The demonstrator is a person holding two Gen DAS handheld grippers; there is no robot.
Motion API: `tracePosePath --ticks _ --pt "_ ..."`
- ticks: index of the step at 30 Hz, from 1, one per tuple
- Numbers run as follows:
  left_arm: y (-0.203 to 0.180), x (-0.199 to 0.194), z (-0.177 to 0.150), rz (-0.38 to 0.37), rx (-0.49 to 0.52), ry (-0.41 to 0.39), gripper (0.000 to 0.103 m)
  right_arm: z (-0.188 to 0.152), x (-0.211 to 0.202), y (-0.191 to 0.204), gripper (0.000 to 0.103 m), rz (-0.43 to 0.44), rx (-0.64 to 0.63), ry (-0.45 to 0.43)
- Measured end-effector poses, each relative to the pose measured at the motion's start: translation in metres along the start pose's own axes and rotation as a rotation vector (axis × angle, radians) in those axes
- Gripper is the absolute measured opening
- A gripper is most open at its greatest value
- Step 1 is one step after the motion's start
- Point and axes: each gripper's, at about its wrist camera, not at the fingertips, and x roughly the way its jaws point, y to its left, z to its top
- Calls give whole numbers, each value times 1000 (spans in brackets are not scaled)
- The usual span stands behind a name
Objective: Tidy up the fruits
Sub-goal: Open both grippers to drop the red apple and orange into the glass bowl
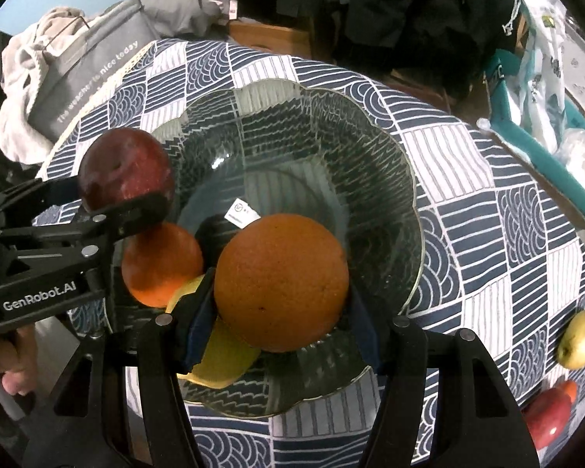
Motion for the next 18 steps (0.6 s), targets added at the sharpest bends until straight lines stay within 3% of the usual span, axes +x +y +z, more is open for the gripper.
tracePosePath --ticks 11,18 --pt "9 1 2 -19 -42 30 75 0 2 -6 65 26 34 15" --pt "8 2 1 21 -35 39 75 0 -7 -12 67 22 47 -15"
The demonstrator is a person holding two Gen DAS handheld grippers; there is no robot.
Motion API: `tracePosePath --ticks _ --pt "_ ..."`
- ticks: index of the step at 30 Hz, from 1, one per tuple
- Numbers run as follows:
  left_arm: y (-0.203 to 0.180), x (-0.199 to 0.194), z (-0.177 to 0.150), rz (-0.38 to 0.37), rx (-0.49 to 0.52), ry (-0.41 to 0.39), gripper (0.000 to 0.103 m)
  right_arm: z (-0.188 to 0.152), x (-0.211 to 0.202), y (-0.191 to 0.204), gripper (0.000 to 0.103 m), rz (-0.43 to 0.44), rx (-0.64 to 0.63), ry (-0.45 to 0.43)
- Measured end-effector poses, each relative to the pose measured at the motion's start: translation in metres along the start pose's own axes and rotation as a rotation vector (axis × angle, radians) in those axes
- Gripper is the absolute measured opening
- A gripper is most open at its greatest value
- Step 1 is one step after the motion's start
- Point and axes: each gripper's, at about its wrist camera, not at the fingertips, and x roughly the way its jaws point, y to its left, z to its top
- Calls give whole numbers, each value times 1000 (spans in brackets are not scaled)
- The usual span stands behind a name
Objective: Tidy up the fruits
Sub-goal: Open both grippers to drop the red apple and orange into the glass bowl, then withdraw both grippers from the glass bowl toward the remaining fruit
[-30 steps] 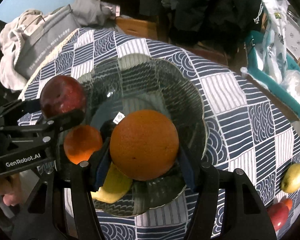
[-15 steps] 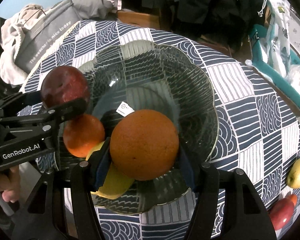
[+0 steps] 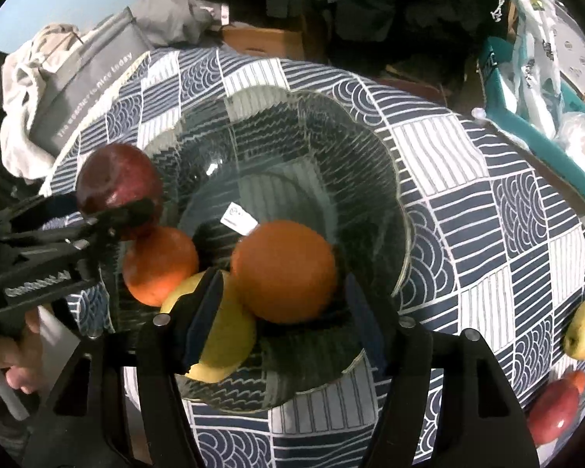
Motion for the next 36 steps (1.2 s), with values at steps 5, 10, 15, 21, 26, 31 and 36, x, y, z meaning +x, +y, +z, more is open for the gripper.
tracePosePath --ticks 5,10,15,21,26,31,36 --pt "-4 -7 0 0 25 -28 75 2 -9 -3 67 -15 -3 -21" --pt "-12 -12 -1 13 62 -36 75 3 -19 -9 67 -30 13 -42" --pt "-18 -17 0 5 71 -40 75 1 -34 -11 67 -79 5 -70" --pt "-31 -35 1 -12 95 -76 76 0 -60 -15 67 -120 0 -129" --pt "-39 -51 3 -38 88 -96 76 -5 -84 -18 67 -177 -25 -175" --pt "-52 -72 5 -57 111 -146 81 -8 -106 -29 67 -206 0 -208" --pt "-66 -89 6 -85 134 -173 81 -12 -128 -40 67 -235 28 -242"
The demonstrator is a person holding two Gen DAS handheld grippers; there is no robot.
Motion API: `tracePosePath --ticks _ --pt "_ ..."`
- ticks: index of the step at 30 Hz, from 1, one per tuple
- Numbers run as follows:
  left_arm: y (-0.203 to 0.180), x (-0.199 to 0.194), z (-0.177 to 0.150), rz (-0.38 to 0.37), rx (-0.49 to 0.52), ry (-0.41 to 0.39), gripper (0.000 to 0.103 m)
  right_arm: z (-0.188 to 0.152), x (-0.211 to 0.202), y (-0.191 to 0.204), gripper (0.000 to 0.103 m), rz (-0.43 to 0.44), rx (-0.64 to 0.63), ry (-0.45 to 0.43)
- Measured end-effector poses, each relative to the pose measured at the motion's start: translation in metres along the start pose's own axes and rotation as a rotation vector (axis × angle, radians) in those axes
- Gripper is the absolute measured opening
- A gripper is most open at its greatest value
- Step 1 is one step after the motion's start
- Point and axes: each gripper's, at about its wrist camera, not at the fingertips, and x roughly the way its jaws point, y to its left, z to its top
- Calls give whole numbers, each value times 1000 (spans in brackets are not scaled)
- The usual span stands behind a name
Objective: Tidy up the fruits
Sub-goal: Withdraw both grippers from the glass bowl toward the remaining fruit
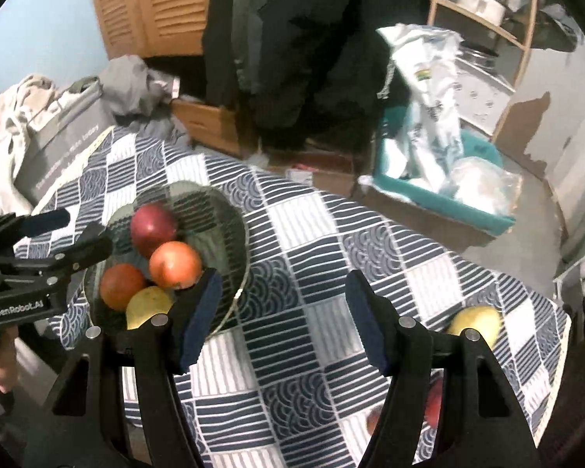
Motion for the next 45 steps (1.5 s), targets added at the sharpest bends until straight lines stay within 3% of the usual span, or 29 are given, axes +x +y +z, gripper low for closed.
tracePosePath --ticks 20,24,45 --pt "-48 -49 12 -29 63 -108 86 -15 -65 -60 74 -107 98 -92" --pt "-58 -59 14 -34 74 -127 87 -20 -78 -71 82 -124 121 -118" --pt "-126 -81 21 -82 155 -175 95 -58 -123 -133 84 -186 230 -162"
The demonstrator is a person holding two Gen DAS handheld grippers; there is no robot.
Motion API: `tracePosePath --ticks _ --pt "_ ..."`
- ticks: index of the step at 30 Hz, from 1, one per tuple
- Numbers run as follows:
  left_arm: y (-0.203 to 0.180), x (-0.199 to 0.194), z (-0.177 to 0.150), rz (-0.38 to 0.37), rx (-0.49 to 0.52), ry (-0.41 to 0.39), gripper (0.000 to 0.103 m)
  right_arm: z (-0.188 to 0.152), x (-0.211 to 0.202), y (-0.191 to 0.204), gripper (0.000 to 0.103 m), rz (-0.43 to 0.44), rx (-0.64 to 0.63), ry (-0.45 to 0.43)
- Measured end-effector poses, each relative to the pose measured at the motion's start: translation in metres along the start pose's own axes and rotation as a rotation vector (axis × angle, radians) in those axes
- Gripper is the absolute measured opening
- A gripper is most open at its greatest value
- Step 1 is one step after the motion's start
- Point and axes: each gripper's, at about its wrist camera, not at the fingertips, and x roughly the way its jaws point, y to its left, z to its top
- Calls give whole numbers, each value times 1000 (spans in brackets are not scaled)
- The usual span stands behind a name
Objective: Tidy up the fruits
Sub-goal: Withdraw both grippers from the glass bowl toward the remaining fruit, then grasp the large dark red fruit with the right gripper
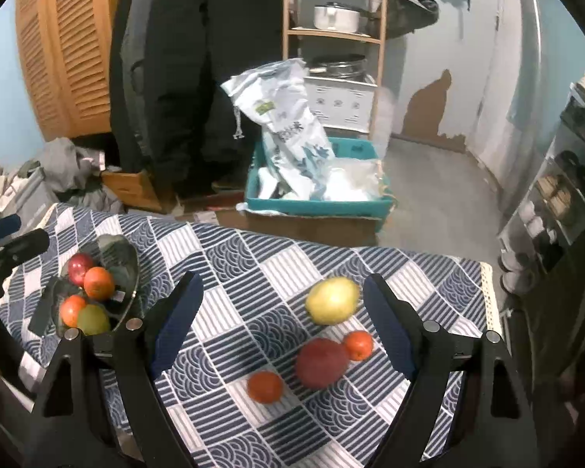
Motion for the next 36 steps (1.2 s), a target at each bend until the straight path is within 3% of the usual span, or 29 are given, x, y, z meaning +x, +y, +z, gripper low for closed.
tracePosePath --ticks 18,36 --pt "-59 27 -8 -31 93 57 95 -29 4 -54 84 -56 76 53" --pt "-85 100 -42 -20 165 186 95 -73 86 -55 84 -41 85 268"
